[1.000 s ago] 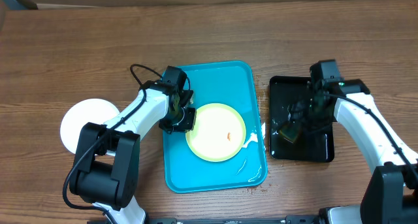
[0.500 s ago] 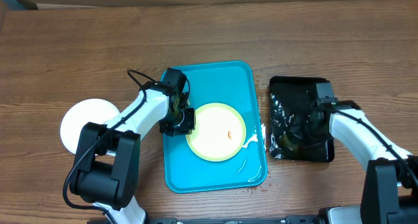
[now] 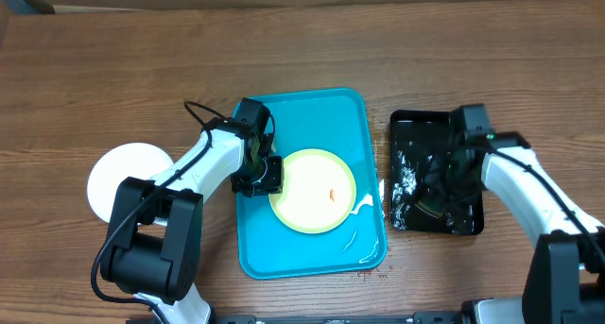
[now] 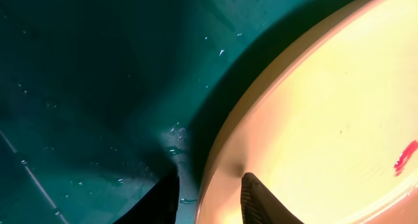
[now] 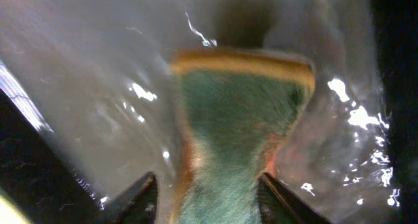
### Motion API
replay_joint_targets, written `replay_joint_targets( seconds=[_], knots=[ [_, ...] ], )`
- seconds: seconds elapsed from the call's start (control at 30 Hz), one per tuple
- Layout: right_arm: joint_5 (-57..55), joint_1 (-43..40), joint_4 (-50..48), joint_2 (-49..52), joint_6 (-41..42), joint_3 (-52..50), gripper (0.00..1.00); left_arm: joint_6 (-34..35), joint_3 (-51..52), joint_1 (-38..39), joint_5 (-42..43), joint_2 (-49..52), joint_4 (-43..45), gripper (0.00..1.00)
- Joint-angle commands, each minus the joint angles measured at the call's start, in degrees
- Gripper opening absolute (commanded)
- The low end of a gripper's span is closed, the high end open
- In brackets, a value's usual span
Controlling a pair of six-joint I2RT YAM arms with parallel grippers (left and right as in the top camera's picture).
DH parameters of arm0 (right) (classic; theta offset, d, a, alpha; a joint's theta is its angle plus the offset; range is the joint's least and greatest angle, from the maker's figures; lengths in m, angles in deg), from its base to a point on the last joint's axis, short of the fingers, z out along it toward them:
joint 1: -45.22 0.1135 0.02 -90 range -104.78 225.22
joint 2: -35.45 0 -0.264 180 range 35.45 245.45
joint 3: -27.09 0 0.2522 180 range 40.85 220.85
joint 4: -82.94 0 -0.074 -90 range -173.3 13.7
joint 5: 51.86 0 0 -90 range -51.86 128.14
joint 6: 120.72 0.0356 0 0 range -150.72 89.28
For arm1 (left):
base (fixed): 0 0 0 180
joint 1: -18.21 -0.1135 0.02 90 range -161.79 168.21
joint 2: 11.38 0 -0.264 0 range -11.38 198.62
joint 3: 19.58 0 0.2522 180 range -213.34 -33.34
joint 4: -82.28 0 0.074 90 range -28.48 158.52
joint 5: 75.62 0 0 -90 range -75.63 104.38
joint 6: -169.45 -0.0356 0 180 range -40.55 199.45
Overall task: Clean dirty plates on tray and stack at the side
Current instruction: 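Grasp the sponge in the black tray with the right gripper, then dip and wet the sponge in the black tray water with right gripper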
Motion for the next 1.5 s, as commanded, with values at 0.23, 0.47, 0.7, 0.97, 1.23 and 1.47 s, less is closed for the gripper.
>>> replay_joint_targets(
  seconds=[0.23,0.47,0.7,0.97,1.23,1.47],
  knots=[
    [1.11,0.09,-3.21,-0.17,2.43,-3.85,0.04,0.55,0.50,0.13,-0.04,-0.50,0.33,0.34],
    [-2.14,0.09,7.28,-0.17,-1.90,8.09,0.55,0.55,0.50,0.13,-0.02,-0.50,0.33,0.35],
    [-5.64,0.09,2.67,-0.13,-0.87,4.87,0.64,0.55,0.50,0.13,-0.04,-0.50,0.39,0.39],
    [-7.04,0.09,-7.04,3.96,4.42,-4.17,0.12,0.55,0.50,0.13,-0.02,-0.50,0.35,0.40],
    [-6.51,0.13,5.01,1.77,-2.95,9.40,0.16,0.55,0.50,0.13,0.00,-0.50,0.35,0.40],
    [-5.20,0.13,10.91,1.57,-3.15,12.74,0.59,0.55,0.50,0.13,-0.02,-0.50,0.35,0.40]
  ],
)
